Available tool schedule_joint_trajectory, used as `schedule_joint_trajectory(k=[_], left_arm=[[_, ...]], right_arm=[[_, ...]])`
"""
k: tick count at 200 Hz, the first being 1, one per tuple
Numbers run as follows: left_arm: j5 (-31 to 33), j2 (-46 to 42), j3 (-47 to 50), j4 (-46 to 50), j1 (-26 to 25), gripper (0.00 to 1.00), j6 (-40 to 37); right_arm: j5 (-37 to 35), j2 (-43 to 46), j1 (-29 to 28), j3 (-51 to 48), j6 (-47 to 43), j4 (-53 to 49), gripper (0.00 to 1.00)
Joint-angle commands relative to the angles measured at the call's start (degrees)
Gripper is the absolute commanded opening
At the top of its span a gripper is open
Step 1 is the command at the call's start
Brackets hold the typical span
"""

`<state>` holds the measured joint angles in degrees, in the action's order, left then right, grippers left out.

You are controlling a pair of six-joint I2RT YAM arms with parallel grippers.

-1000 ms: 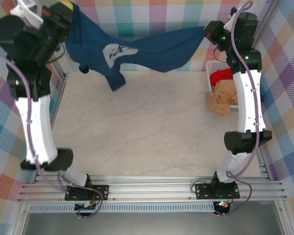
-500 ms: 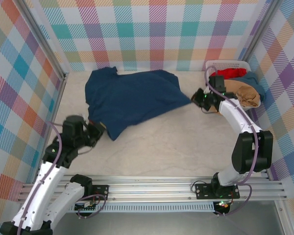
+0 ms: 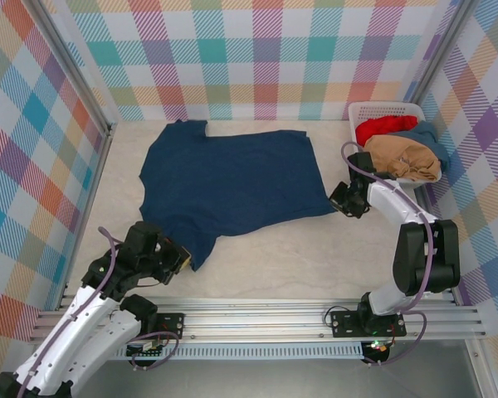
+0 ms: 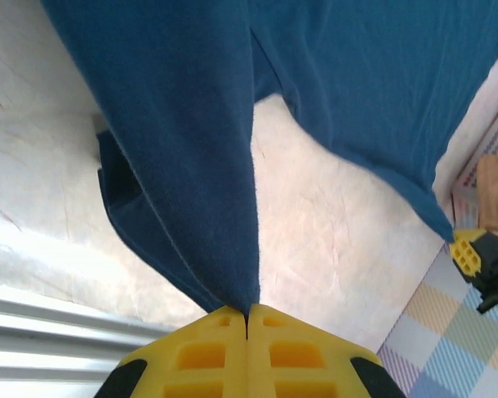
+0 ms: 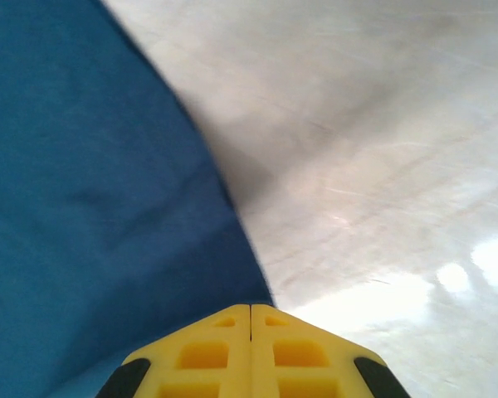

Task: Fold and stack the t-shirts

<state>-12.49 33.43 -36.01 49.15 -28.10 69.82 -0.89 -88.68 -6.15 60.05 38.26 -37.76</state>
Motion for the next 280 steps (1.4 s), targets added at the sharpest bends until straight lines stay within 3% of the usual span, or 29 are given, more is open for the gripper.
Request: schedule_joint_trajectory(k=[1,32,69,97,144,172,212,247,280], left_arm=[[-0.66,2.42,-2.18,3.3,-3.63,0.0,0.65],[1.21,8.61,-2.85,0.99,-4.07,0.0,-2.15],[3.29,13.97,-4.36,-0.5,-4.07,0.0,-3.4],[12.26,10.03,-7.79,11.56,-3.94,0.0,-2.84],[32.26,-6.9,-14.75,39.5,-3.9,0.0,12.73],[39.03,-8.34,-20.25,46.26,-3.9,0.0,12.66],[31.81,-3.97,-15.5,34.75,-3.9,0.0,9.58],[22.29,0.94,-9.91,22.4,-3.98,0.0,6.34],[15.48,7.74,-9.09,17.1,-4.19,0.0,2.38]], right_arm=[[-11.43,4.78,-0.44,0.61,1.55,-9.86,0.0],[-16.95,17.61,-0.44,-3.32,2.14,-15.78,0.0],[-11.73,22.4,-2.53,-10.52,4.2,-16.78,0.0],[-3.4,10.64,-8.24,-9.07,3.23,-8.02,0.0],[2.74,-13.4,-17.66,11.15,0.83,-1.74,0.0],[3.75,-21.09,-21.99,21.55,-0.4,-2.97,0.0],[1.2,-18.13,-22.15,18.34,-0.6,-4.63,0.0],[-4.28,-4.59,-17.66,7.03,0.82,-8.9,0.0],[-7.41,7.37,-10.87,-1.65,0.59,-13.45,0.0]])
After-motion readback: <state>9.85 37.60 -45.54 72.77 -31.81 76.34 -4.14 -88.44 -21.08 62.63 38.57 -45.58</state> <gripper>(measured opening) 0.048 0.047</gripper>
